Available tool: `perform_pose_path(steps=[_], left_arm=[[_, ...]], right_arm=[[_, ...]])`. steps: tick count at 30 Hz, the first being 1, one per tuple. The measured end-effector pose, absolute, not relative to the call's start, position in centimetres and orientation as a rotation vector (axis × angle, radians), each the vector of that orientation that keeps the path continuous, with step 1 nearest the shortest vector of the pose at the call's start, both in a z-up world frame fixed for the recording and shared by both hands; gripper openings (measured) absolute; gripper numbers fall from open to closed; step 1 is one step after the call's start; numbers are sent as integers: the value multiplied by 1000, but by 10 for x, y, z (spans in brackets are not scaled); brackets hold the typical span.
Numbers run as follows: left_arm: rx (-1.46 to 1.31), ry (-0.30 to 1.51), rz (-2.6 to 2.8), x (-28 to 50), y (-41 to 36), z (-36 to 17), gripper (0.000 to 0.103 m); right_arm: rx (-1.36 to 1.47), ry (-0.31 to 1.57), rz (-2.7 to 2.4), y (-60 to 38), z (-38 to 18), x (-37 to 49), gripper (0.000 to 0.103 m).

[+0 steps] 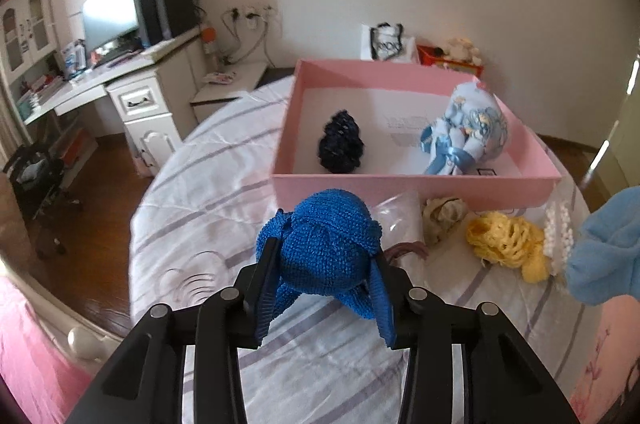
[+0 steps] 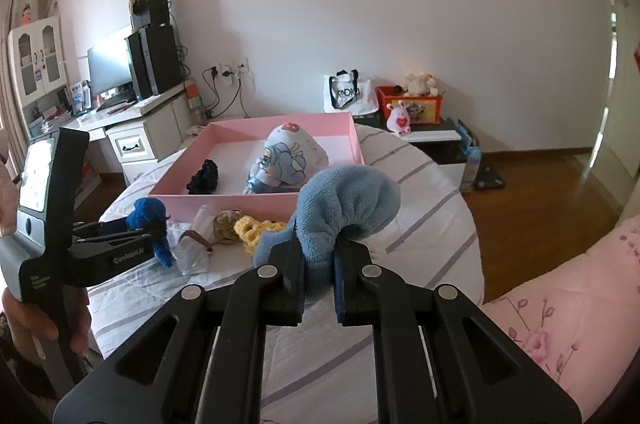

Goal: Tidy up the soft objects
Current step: 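Lift both held items and carry them over the pink tray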

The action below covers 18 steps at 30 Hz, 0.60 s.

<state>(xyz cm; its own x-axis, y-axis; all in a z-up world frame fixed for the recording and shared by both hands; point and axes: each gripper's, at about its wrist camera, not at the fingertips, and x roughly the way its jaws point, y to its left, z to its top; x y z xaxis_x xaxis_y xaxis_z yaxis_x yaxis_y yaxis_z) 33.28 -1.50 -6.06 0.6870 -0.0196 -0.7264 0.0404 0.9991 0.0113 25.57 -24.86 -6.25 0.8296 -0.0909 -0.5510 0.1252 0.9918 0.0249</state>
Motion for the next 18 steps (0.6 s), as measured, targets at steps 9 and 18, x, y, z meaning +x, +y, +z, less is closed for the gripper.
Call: perform_pose_path(steps=[9,18], left_arm=[[24,720,-40,274,-13,-22,38],[31,616,-55,211,-18,16,38]], right_arm=[[44,525,-87,-235,-41,230,10],[18,446,-64,-223,-12,201,10]])
